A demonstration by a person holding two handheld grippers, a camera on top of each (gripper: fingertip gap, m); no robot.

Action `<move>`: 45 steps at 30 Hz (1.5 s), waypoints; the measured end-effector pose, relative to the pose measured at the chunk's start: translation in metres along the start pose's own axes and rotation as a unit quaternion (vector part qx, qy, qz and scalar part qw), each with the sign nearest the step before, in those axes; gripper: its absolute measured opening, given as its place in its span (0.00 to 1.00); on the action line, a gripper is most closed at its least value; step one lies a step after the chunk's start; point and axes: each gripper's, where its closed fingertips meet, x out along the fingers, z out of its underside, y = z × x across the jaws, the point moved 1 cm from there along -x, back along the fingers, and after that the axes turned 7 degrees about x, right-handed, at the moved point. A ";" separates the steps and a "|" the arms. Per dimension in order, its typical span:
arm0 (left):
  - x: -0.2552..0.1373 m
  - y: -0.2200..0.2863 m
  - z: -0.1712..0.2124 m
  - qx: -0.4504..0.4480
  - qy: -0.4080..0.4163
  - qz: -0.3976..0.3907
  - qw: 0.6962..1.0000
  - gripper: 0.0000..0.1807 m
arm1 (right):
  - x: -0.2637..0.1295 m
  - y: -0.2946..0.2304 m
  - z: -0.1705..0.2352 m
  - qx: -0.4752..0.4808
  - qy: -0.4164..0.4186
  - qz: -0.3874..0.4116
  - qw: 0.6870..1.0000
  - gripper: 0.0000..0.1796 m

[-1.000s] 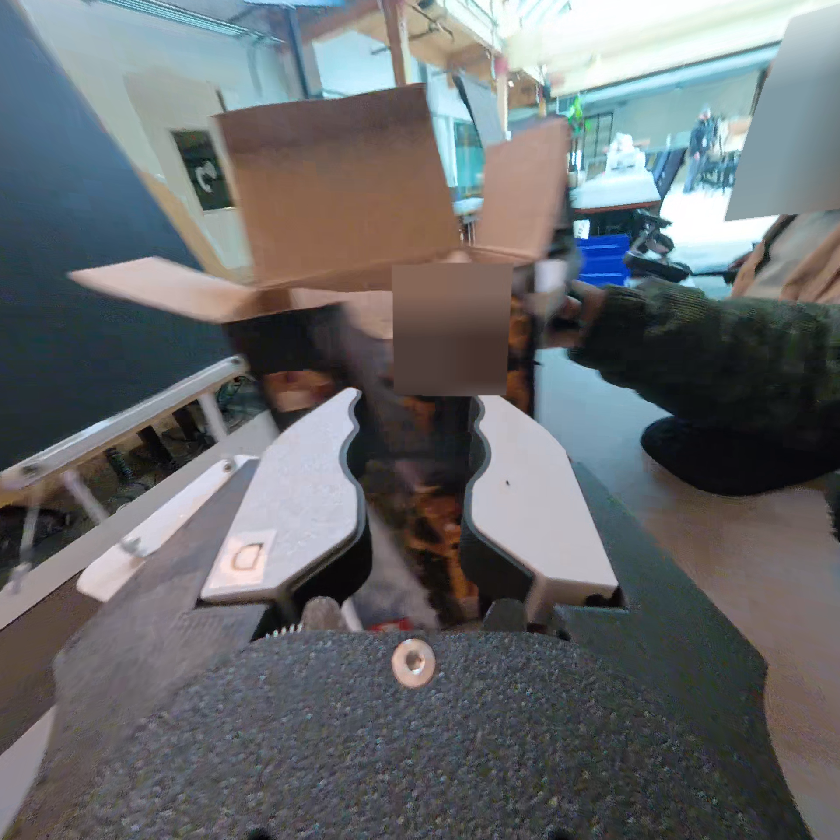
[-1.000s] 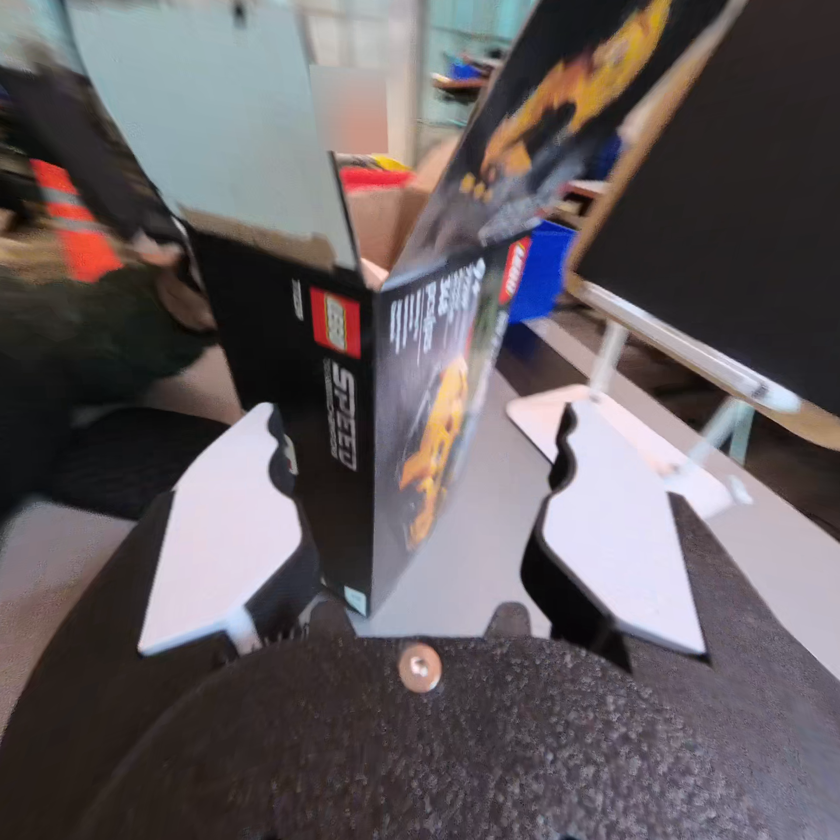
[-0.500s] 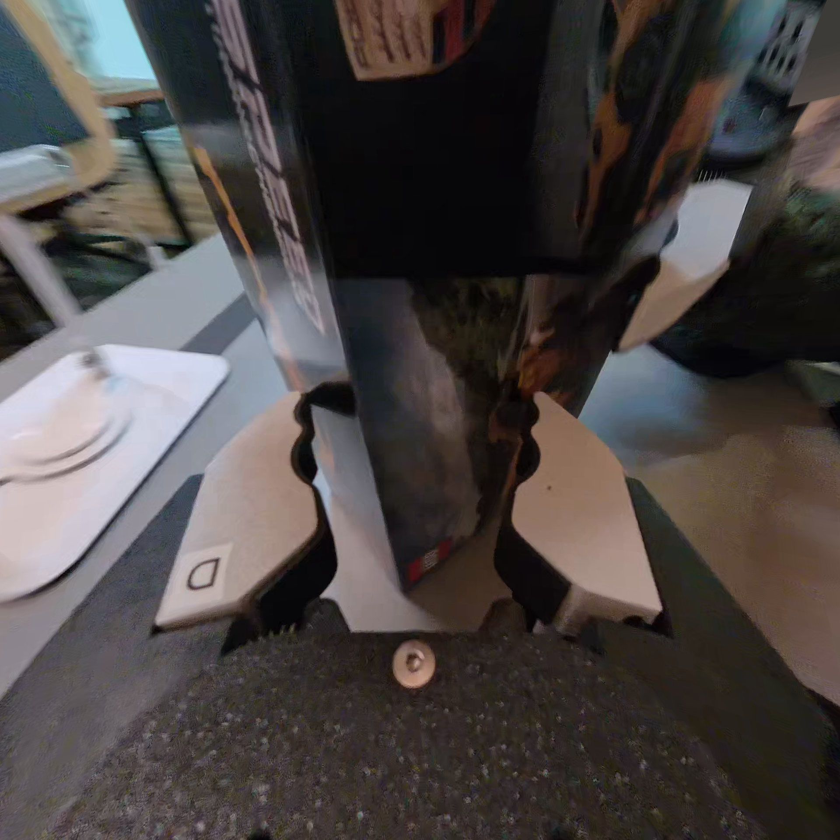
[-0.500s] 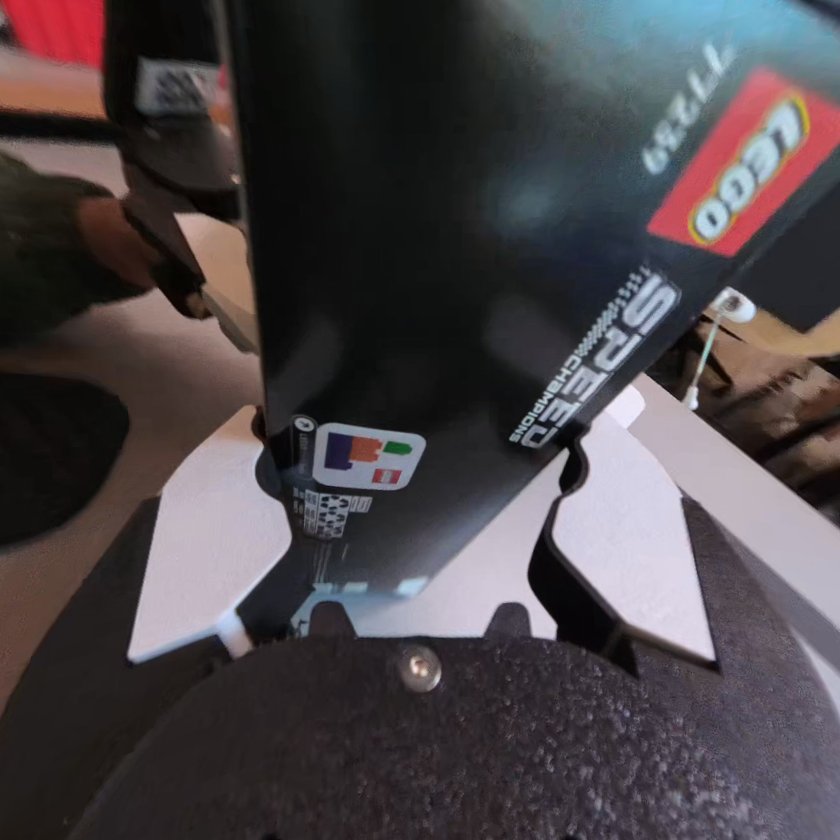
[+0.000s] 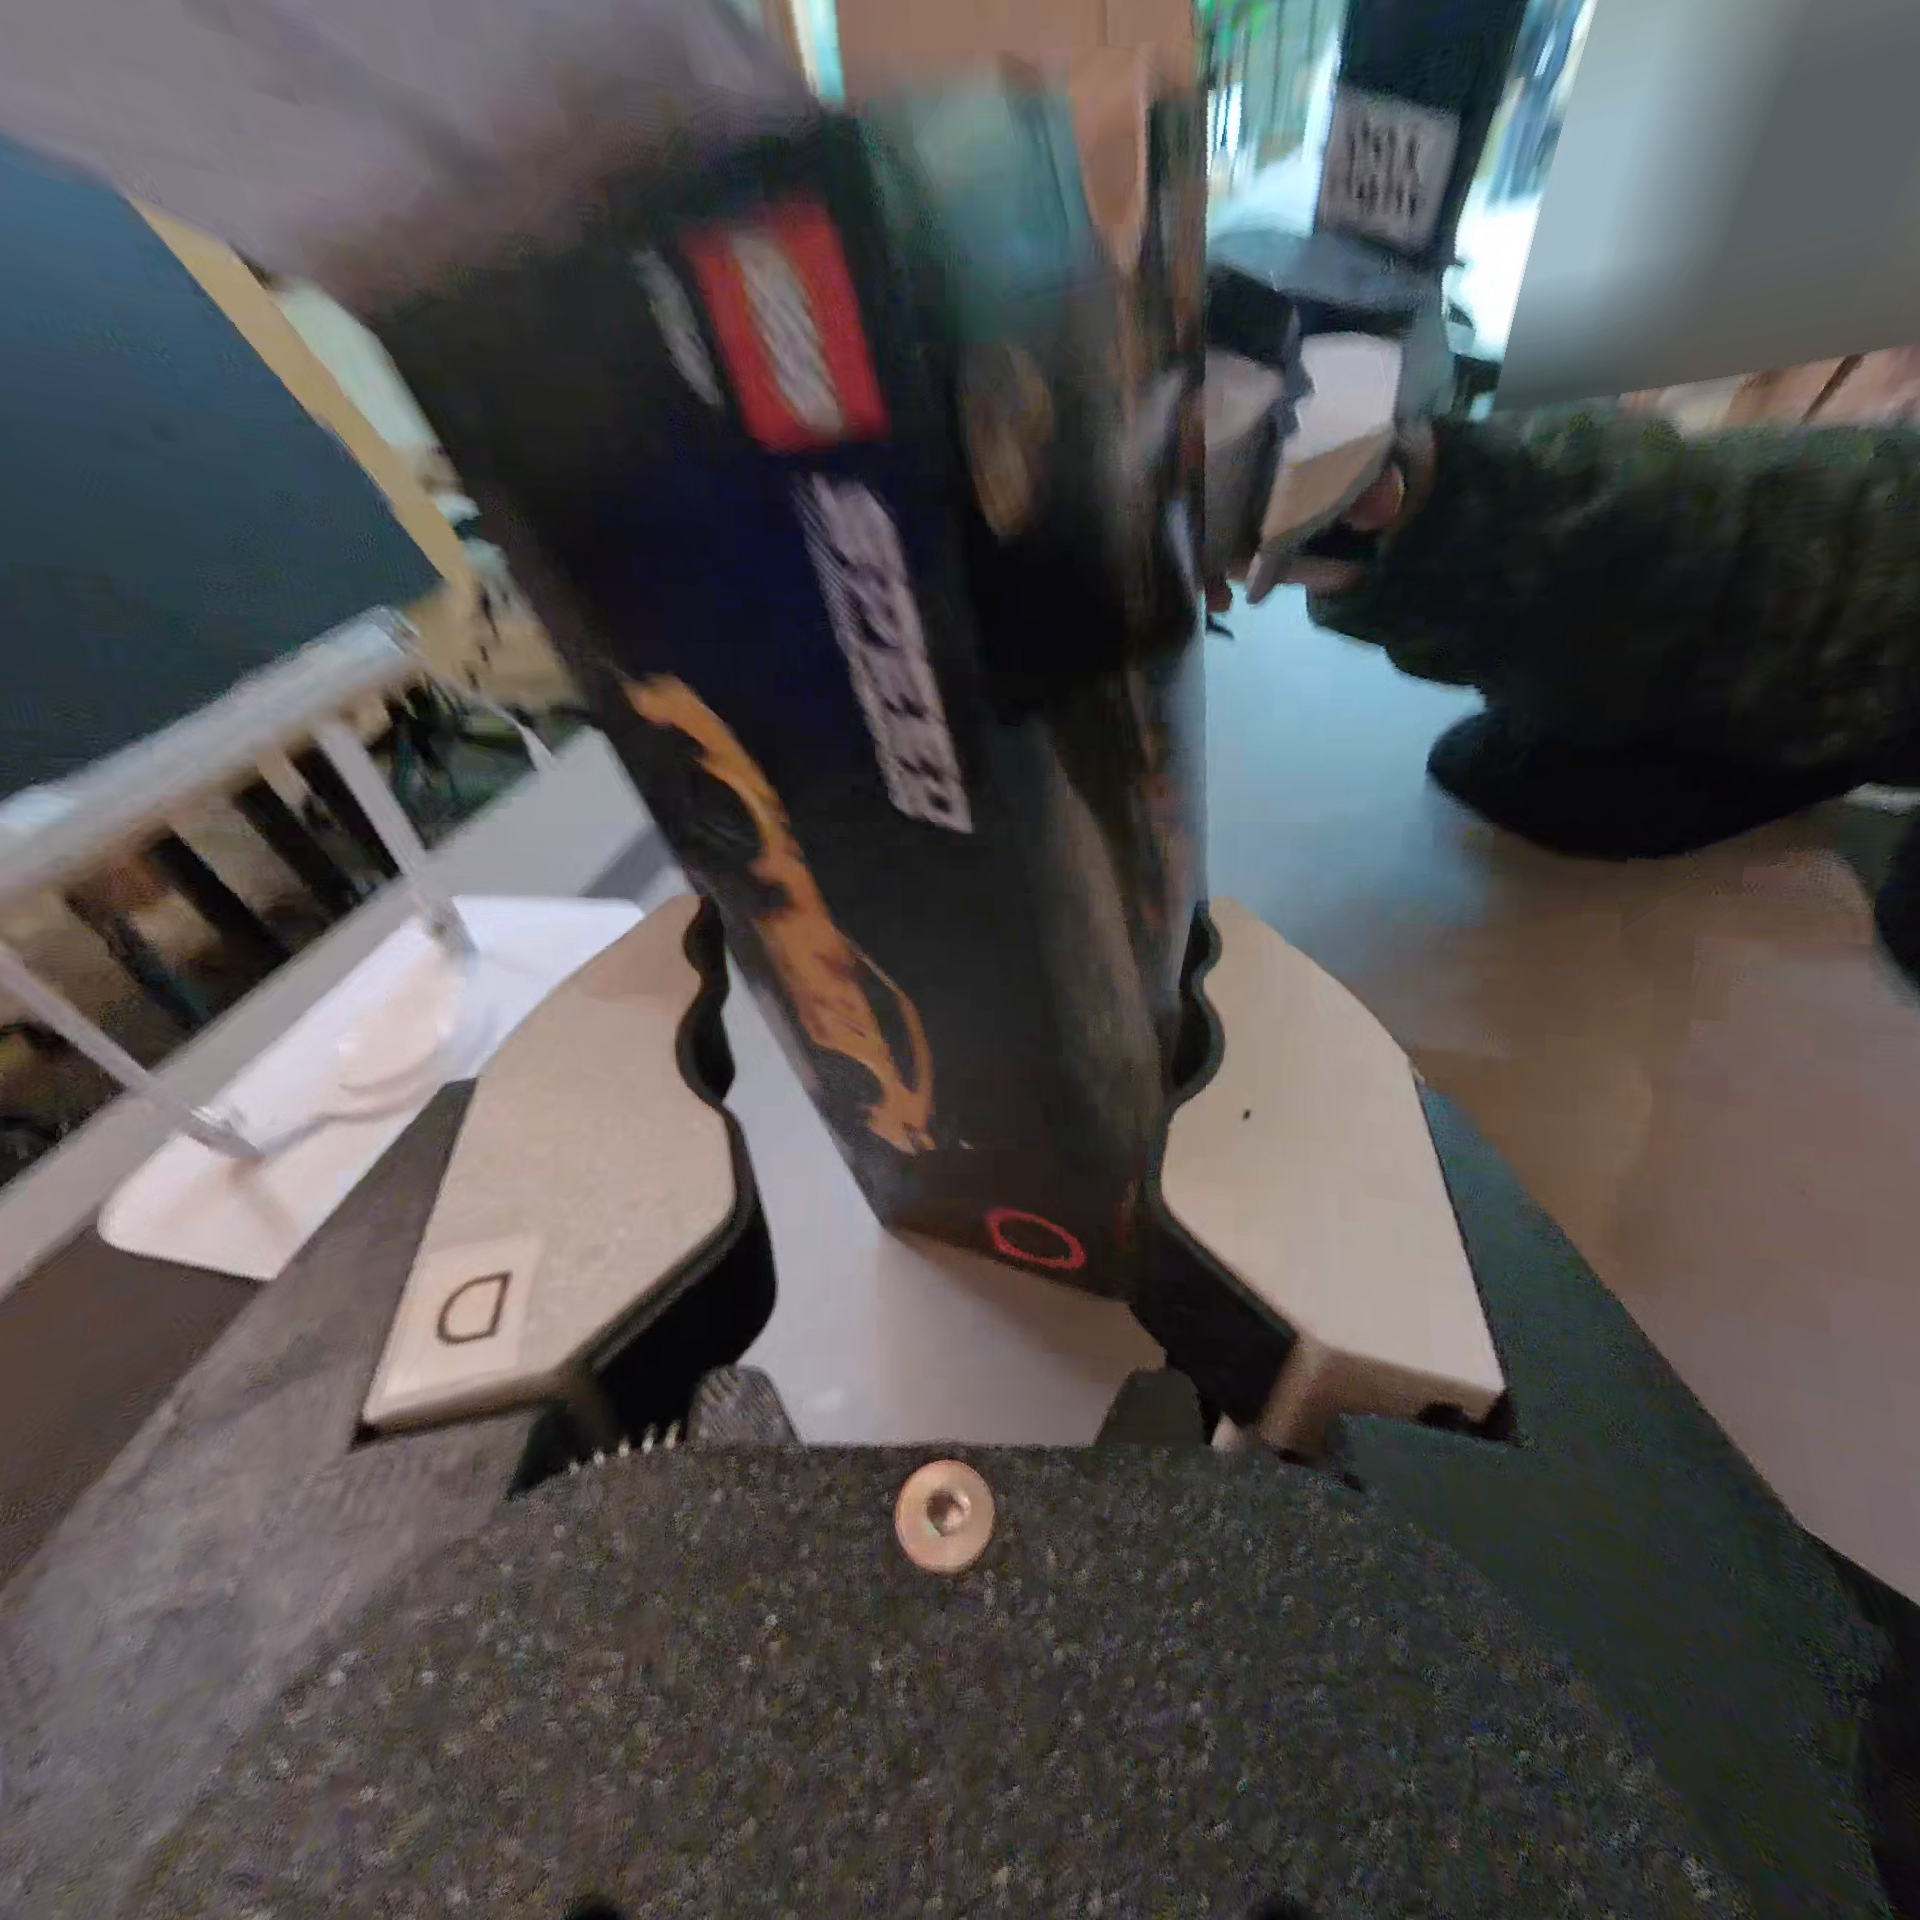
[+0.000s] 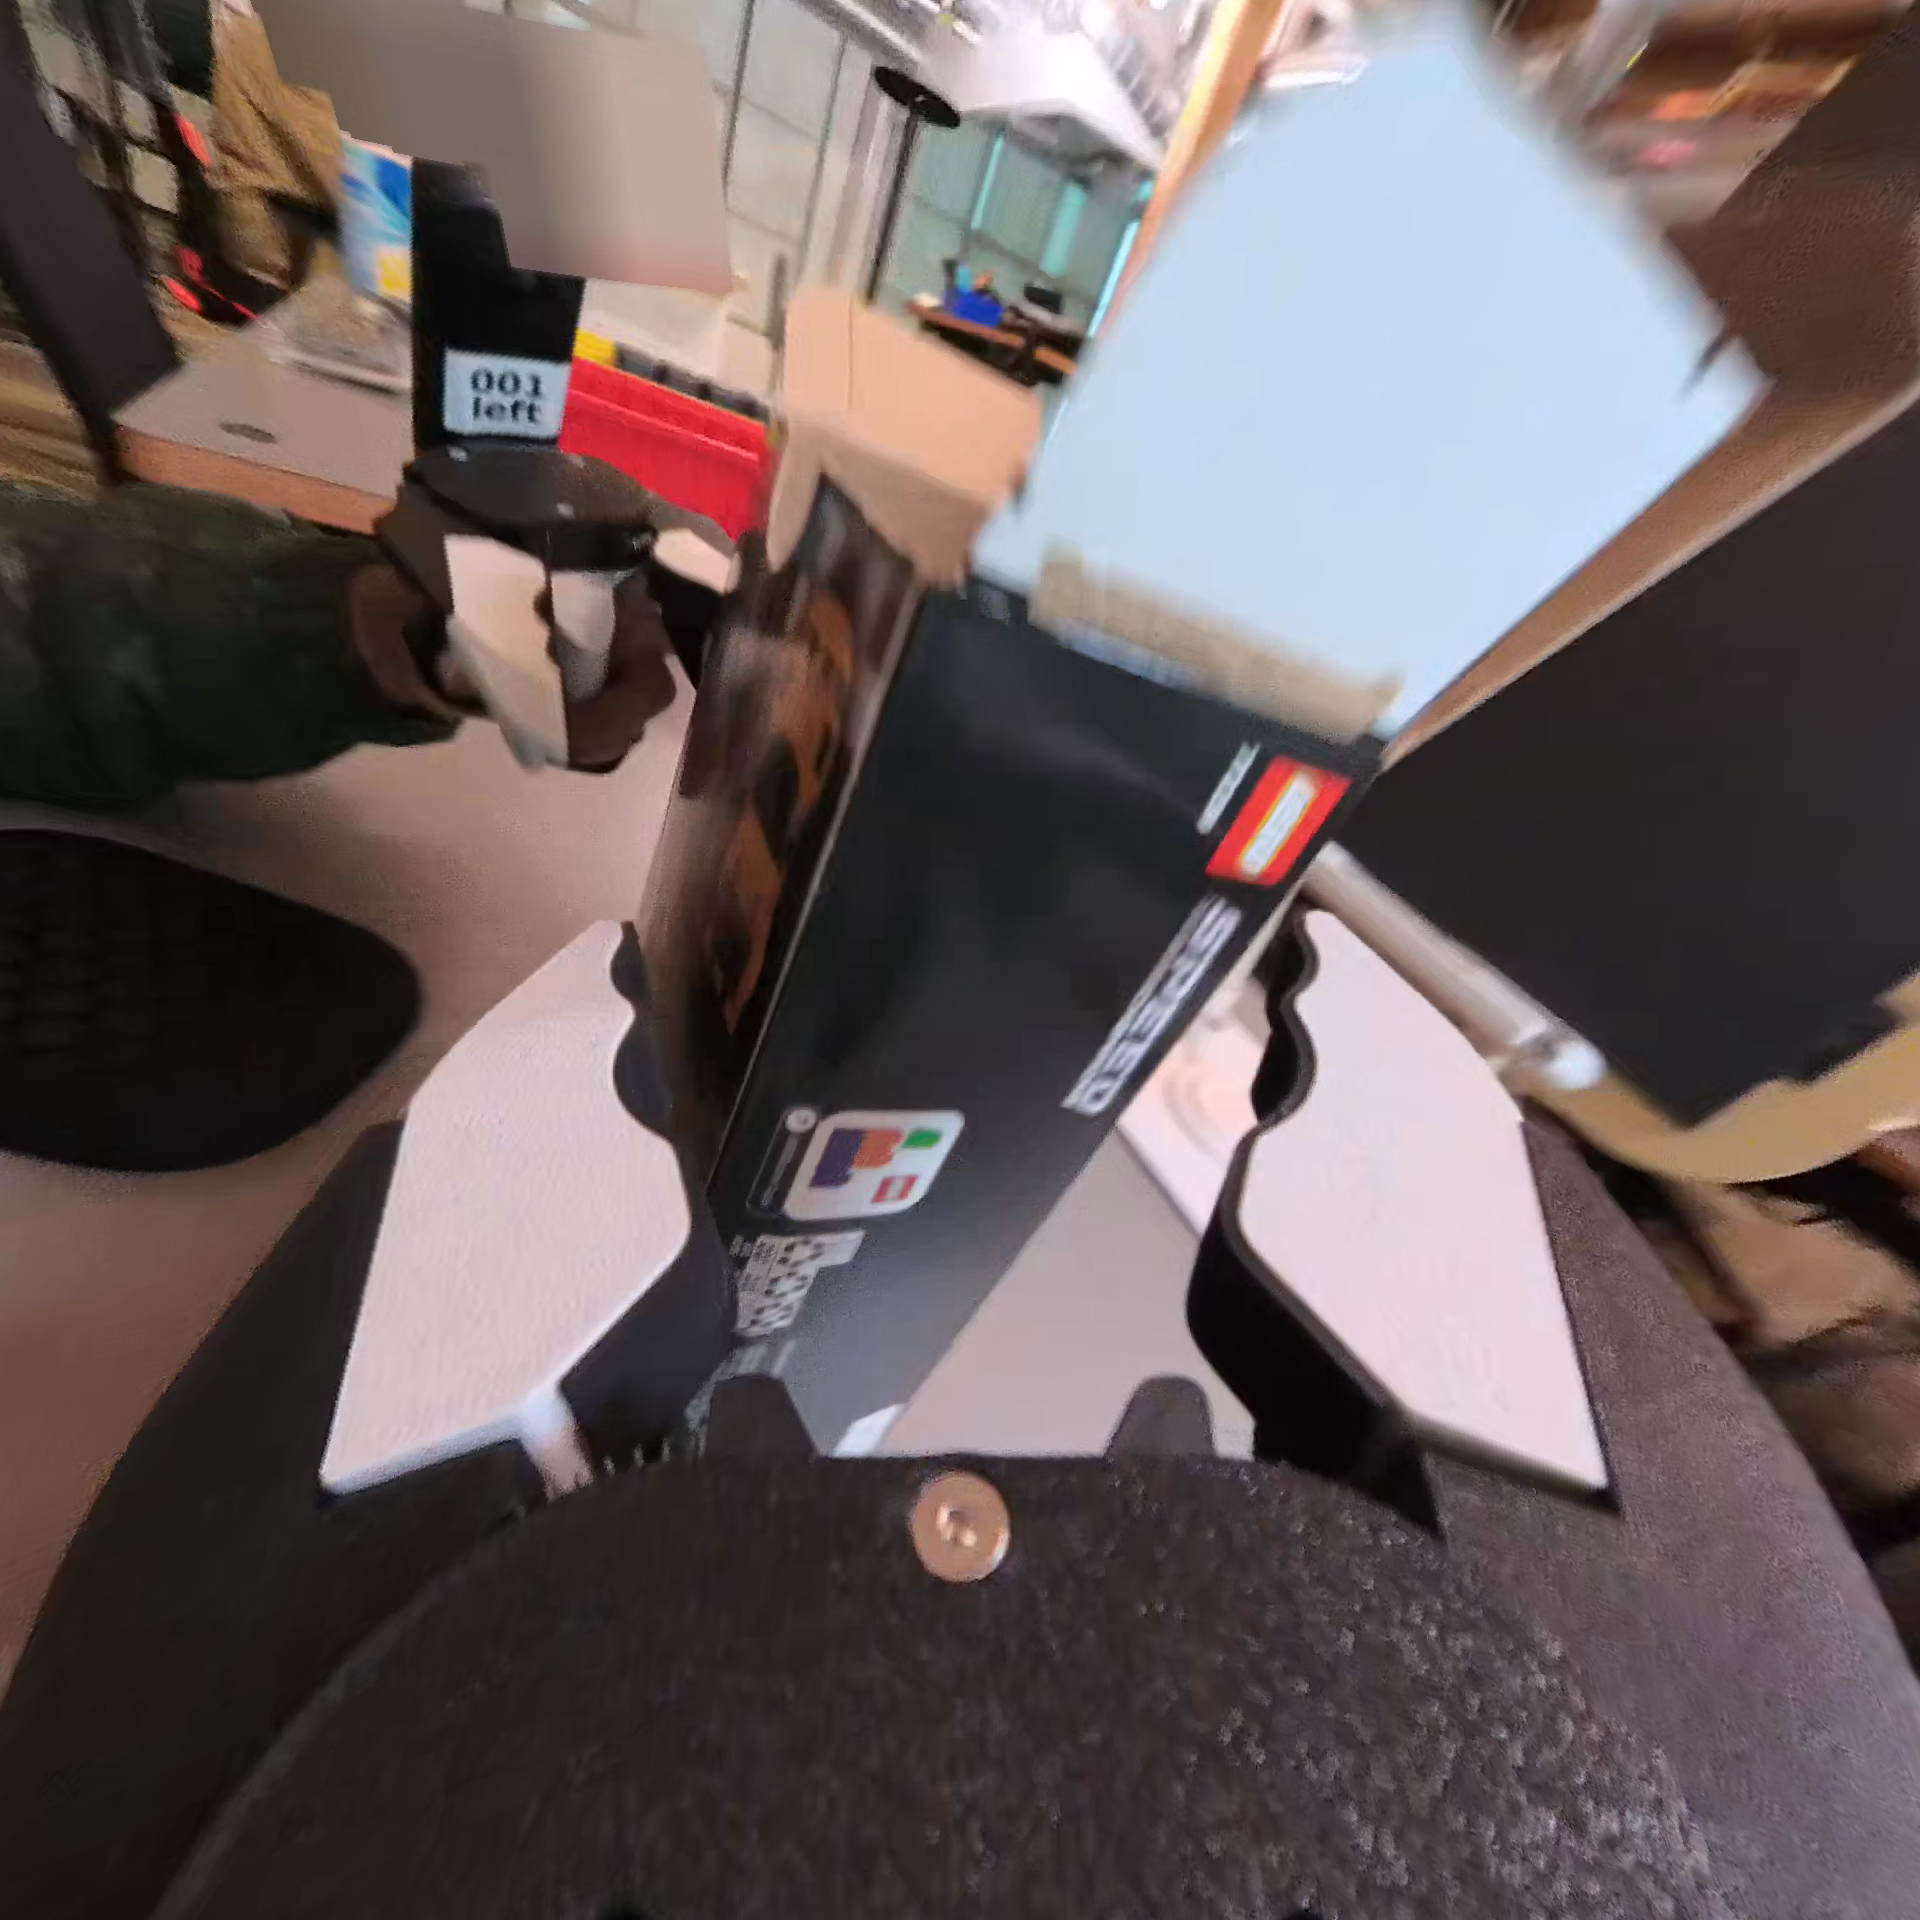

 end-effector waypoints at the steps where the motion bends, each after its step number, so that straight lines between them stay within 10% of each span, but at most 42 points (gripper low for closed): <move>1: -0.012 -0.014 -0.013 0.005 0.027 -0.012 1.000 0.46 | -0.005 0.002 -0.011 -0.029 0.004 0.023 0.999 0.62; 9: -0.011 -0.036 -0.097 0.155 0.059 0.000 0.986 0.56 | 0.010 -0.007 -0.058 -0.158 -0.022 0.041 0.986 0.61; 22: 0.029 -0.016 -0.079 0.369 -0.218 0.151 0.891 0.33 | 0.020 -0.011 -0.020 -0.292 -0.329 -0.155 0.885 0.45; 38: 0.025 -0.006 -0.065 0.364 -0.403 0.295 0.786 0.16 | 0.006 -0.015 -0.011 -0.317 -0.493 -0.266 0.765 0.34; 42: 0.026 -0.007 -0.066 0.352 -0.395 0.294 0.796 0.17 | 0.009 -0.015 -0.011 -0.306 -0.495 -0.259 0.771 0.34; 45: 0.028 -0.008 -0.072 0.344 -0.335 0.268 0.835 0.19 | 0.014 -0.015 -0.019 -0.277 -0.423 -0.226 0.833 0.39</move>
